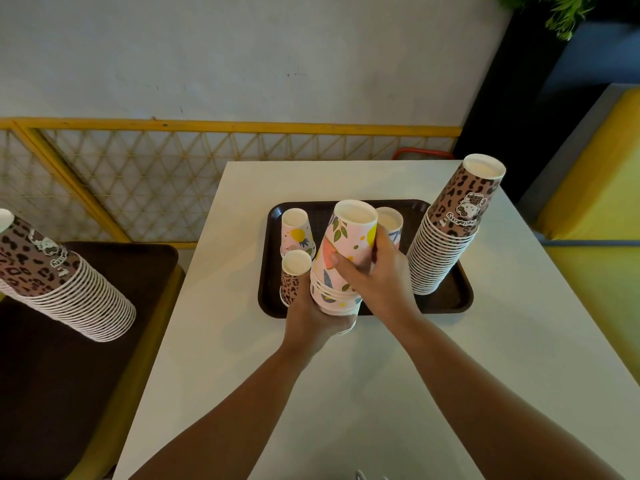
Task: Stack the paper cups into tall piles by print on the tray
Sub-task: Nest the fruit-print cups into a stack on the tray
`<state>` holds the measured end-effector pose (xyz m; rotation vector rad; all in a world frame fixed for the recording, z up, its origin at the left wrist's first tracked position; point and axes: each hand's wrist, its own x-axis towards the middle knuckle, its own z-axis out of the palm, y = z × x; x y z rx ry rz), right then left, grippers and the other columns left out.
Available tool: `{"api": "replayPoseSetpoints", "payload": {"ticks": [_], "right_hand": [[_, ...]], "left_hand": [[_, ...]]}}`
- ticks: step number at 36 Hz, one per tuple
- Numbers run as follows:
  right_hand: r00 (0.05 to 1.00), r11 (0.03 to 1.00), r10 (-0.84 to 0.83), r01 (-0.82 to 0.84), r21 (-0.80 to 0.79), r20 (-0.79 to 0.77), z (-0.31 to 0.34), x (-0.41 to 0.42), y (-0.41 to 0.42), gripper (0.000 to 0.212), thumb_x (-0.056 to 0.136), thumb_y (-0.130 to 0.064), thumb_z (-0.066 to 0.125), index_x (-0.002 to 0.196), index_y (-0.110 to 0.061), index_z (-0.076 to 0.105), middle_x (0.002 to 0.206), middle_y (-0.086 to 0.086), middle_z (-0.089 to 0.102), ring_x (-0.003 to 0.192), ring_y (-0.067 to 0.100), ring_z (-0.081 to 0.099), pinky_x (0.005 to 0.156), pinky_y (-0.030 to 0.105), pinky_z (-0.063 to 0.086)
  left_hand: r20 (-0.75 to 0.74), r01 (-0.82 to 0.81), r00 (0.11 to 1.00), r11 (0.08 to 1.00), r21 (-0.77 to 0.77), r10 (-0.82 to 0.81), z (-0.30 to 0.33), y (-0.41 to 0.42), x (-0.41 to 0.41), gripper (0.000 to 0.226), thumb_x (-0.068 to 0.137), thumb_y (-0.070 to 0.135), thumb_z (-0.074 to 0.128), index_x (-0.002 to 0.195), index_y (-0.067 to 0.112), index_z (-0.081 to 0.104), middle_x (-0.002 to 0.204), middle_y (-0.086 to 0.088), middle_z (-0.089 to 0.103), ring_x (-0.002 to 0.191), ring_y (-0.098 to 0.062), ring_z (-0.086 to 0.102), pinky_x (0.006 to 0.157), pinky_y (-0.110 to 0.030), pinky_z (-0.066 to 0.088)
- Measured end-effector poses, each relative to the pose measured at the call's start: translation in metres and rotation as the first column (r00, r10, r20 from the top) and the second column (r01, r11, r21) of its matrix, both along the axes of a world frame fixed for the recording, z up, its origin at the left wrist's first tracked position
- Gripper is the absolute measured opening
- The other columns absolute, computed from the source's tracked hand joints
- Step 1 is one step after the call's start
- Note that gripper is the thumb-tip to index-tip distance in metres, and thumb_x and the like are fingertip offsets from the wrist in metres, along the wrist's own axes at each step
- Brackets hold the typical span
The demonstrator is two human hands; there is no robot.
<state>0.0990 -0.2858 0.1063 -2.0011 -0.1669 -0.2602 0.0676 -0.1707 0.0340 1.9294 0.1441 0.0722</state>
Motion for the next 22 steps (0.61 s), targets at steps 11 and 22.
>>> {"api": "replayPoseSetpoints", "payload": {"ticks": [11, 22], "right_hand": [[0.997, 0.986, -0.075, 0.073, 0.150, 0.007, 0.026, 0.021, -0.014, 0.042, 0.077, -0.034, 0.072, 0.110, -0.013, 0.055, 0.091, -0.010, 0.066, 0.077, 0.000, 0.064, 0.063, 0.022, 0.053], [0.957, 0.955, -0.207, 0.154, 0.253, 0.201, 0.058, 0.059, -0.038, 0.052, 0.079, -0.029, 0.072, 0.120, -0.008, 0.046, 0.107, -0.007, 0.061, 0.098, 0.003, 0.061, 0.073, 0.013, 0.051]], "left_hand": [[-0.023, -0.011, 1.000, 1.000, -0.008, 0.011, -0.001, -0.001, -0.001, 0.082, 0.057, 0.012, 0.088, 0.126, 0.022, 0.044, 0.102, 0.017, 0.057, 0.094, -0.002, 0.053, 0.067, 0.006, 0.037], [0.010, 0.018, 1.000, 0.999, 0.039, -0.018, -0.003, 0.000, 0.001, 0.086, 0.061, 0.015, 0.086, 0.133, 0.016, 0.038, 0.113, 0.014, 0.052, 0.104, -0.001, 0.047, 0.068, 0.008, 0.036]]}}
